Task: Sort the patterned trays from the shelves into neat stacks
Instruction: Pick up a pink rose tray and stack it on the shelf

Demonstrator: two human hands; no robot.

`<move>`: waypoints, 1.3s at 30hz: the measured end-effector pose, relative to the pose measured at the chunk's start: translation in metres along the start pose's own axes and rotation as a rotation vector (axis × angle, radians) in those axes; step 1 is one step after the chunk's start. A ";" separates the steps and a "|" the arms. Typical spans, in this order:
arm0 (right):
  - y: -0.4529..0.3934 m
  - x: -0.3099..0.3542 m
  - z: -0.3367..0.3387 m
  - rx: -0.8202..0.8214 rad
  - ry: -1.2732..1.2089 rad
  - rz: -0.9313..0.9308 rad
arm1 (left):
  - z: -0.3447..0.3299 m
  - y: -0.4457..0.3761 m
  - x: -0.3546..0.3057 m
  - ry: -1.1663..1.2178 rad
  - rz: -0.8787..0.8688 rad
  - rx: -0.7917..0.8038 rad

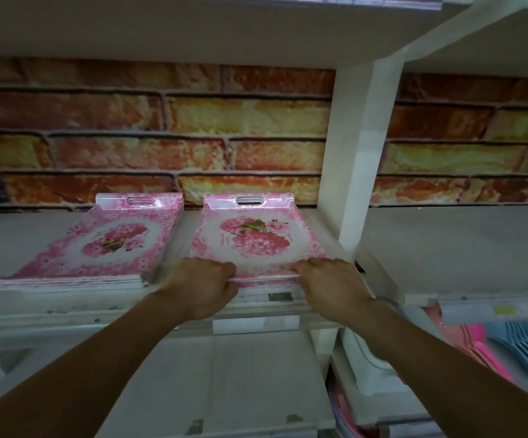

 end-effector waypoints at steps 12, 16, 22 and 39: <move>-0.007 -0.010 -0.009 0.170 -0.204 0.094 | -0.009 0.002 0.000 0.140 0.037 -0.143; -0.009 -0.013 -0.019 0.227 -0.271 0.113 | -0.012 0.005 0.001 0.129 0.032 -0.170; -0.006 -0.009 -0.025 0.138 -0.271 0.156 | -0.016 0.008 -0.001 0.124 0.045 -0.209; 0.000 -0.003 -0.020 0.010 -0.148 0.120 | -0.019 0.007 -0.003 0.082 0.021 -0.211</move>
Point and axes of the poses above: each hand's wrist, its own y-axis away from the middle knuckle, its own z-axis out of the back of the hand, x = y × z, the point moved 10 cm from there along -y, towards the middle knuckle, and after that the axes turned 15 degrees about -y, right-handed, at the moved point
